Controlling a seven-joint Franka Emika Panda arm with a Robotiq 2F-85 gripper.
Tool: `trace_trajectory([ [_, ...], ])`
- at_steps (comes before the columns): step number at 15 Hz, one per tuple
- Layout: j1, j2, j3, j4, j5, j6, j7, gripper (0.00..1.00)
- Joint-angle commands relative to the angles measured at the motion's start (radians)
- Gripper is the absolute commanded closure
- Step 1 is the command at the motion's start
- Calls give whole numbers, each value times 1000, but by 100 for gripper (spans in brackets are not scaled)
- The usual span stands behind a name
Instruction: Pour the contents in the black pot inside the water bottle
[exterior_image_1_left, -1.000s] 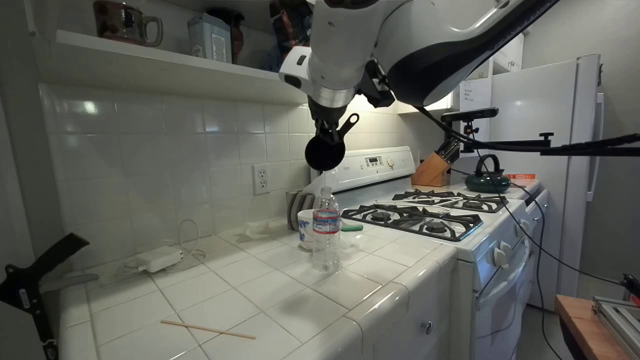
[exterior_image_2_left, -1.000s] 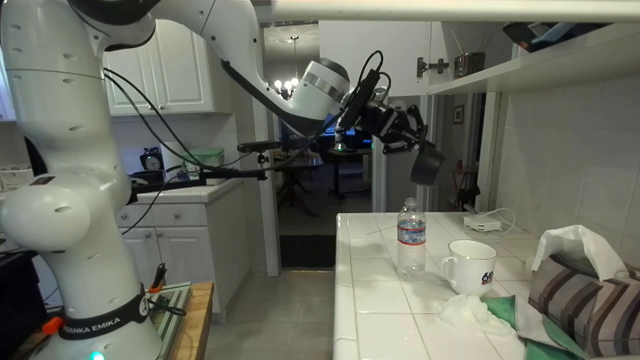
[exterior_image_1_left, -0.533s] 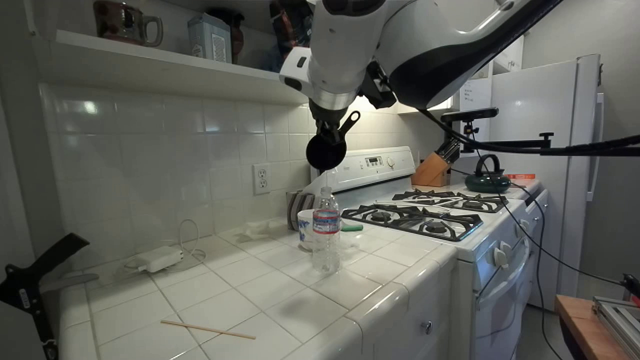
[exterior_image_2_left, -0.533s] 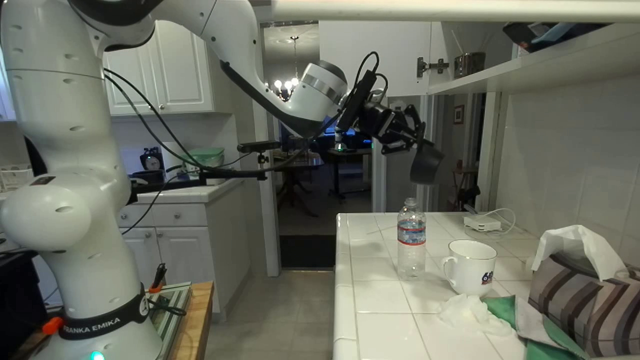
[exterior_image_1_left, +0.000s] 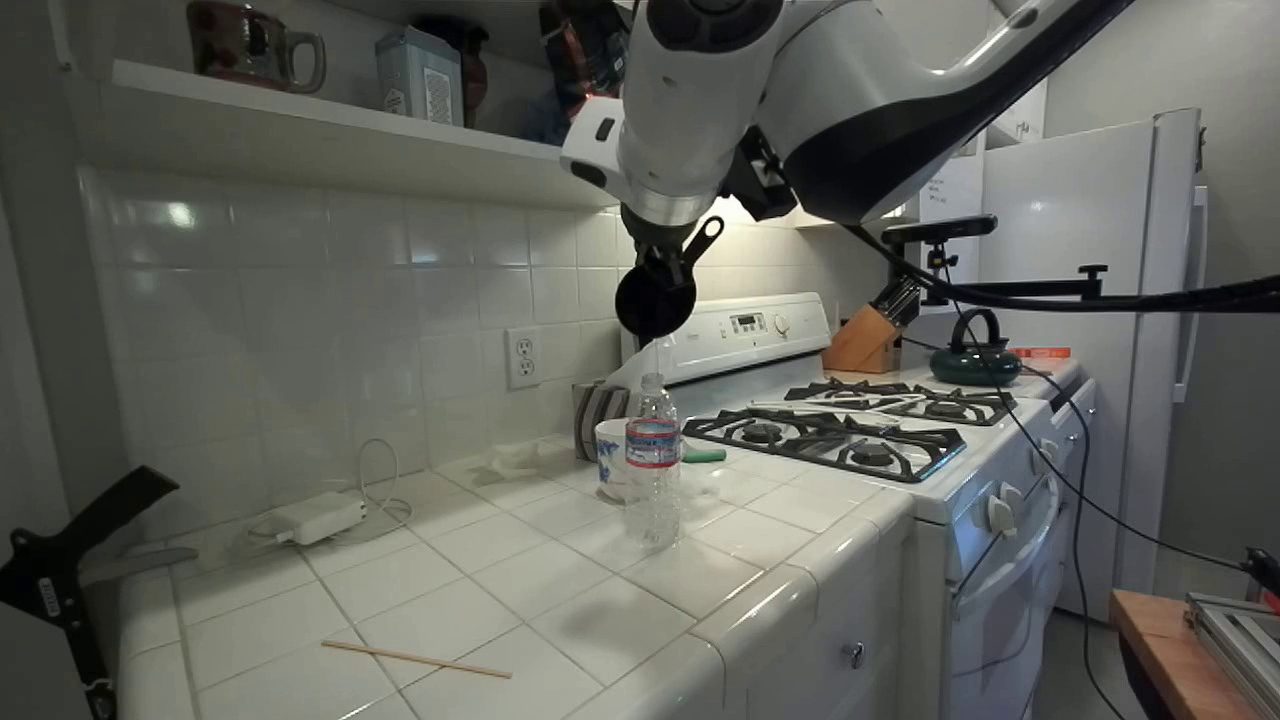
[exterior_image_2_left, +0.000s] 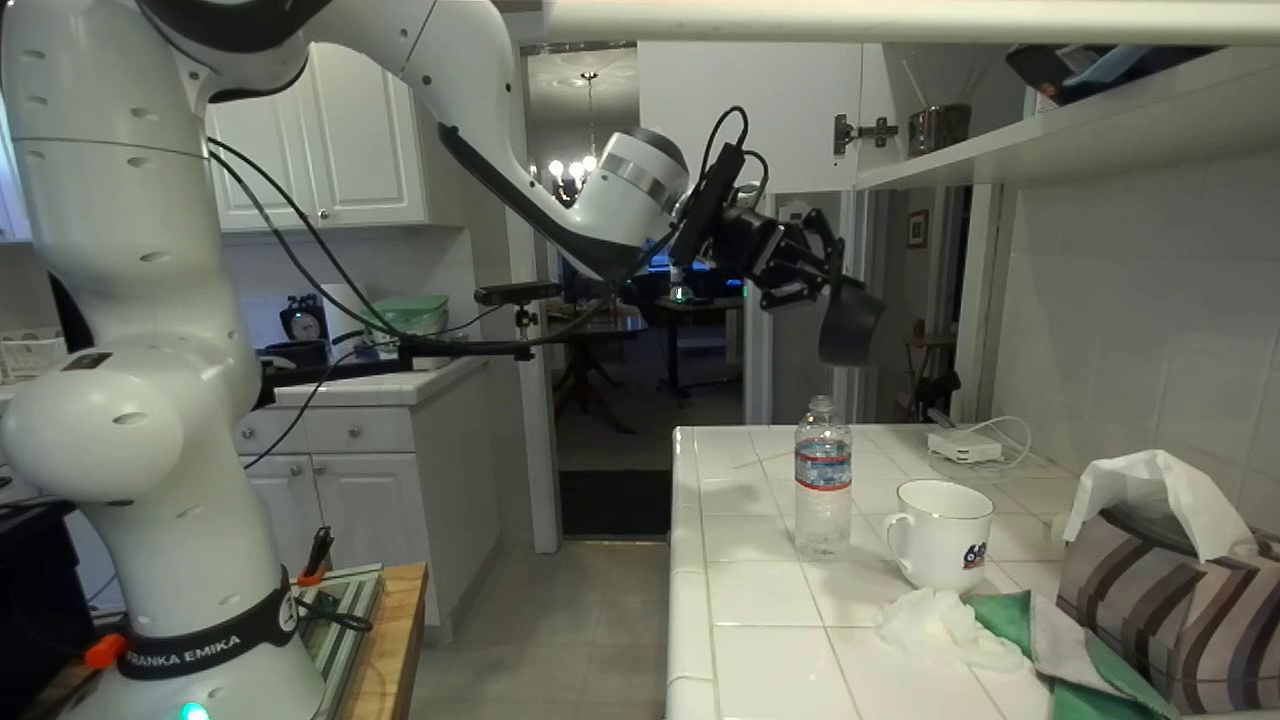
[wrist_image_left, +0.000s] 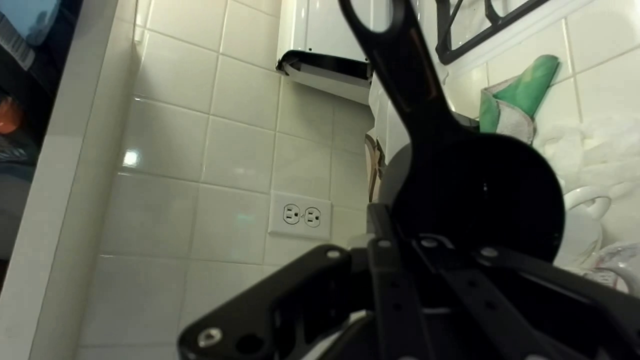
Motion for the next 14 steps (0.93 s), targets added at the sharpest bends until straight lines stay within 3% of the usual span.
trace_trajectory([
  [1, 11, -27, 8, -34, -57, -33, 36, 99],
  [14, 32, -18, 27, -35, -141, -83, 47, 99],
])
